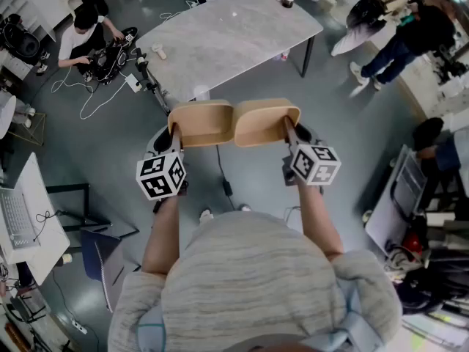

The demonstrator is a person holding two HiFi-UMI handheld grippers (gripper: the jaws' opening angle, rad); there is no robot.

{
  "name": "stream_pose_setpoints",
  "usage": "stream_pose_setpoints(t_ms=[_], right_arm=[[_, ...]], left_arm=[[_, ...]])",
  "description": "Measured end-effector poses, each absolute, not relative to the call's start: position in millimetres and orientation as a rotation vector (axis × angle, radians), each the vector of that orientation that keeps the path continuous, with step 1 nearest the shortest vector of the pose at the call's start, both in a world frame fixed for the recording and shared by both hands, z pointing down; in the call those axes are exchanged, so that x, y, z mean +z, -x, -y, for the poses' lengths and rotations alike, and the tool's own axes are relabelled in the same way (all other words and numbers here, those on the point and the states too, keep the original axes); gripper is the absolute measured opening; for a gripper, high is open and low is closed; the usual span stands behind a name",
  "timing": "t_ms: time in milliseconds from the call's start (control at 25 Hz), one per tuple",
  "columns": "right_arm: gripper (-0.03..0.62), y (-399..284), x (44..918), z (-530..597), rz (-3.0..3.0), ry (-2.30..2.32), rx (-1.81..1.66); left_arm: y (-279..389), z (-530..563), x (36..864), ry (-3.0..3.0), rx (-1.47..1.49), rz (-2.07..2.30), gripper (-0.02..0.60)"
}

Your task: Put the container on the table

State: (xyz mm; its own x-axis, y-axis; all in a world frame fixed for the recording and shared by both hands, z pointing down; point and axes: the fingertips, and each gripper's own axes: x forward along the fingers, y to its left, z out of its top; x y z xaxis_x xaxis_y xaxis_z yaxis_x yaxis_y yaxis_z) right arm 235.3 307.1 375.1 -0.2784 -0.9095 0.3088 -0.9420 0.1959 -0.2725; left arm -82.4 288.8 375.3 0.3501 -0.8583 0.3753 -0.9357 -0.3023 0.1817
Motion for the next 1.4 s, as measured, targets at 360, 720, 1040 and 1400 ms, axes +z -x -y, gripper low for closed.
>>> stream_pose_setpoints(t_ms=[360, 720, 1040, 1400], right_arm=[[0.003, -233, 379, -305, 2.361, -1.818, 0.627], [0.005, -237, 379, -304, 2.392, -1.813, 0.653], [0.005, -264, 380, -302, 2.397, -1.763, 0.651], [0.005, -280, 385, -266, 2.413, -1.712, 0.664]], left_arm=[[81, -285, 377, -2.257, 0.295, 1.573, 0.032], [79, -283, 382, -2.235, 0.295, 1.578, 0.032], [52, -285, 389, -2.194, 0.272, 1.604, 0.032], [39, -257, 390, -2.147, 0.271, 1.651, 0.032]])
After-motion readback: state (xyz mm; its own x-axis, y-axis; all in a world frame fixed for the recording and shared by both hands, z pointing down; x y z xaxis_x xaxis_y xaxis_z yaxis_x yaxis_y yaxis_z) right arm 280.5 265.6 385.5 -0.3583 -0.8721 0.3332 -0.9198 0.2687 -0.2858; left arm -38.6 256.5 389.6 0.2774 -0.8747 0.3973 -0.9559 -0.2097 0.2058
